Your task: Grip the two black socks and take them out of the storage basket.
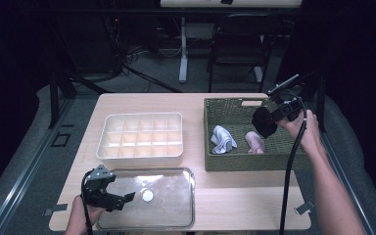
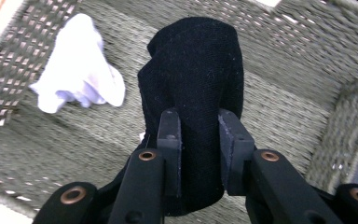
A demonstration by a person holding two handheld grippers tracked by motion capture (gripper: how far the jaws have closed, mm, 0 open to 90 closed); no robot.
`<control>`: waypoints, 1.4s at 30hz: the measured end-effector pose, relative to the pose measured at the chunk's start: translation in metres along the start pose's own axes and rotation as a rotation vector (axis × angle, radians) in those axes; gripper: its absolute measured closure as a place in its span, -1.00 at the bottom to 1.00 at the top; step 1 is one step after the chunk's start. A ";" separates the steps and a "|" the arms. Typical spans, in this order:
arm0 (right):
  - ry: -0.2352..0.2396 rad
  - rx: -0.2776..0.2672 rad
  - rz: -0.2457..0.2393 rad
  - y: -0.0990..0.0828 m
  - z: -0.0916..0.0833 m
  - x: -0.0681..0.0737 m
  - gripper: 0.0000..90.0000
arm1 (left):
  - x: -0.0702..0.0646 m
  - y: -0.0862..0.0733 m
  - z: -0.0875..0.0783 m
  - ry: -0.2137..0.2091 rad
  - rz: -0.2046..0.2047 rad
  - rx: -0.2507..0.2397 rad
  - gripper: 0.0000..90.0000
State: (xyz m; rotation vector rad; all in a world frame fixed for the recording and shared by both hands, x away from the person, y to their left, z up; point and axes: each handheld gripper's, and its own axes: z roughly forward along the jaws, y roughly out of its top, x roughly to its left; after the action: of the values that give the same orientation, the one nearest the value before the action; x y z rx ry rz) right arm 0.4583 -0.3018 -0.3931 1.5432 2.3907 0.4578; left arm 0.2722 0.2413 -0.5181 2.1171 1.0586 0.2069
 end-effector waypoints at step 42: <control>0.178 -0.126 -0.262 -0.015 -0.057 0.108 0.63 | -0.004 0.001 0.003 -0.003 0.026 0.014 -1.00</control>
State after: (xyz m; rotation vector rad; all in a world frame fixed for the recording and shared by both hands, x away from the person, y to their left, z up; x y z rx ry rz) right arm 0.3804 -0.2156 -0.3513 1.1593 2.5925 0.6964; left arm 0.2715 0.2366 -0.5194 2.1446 1.0340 0.2094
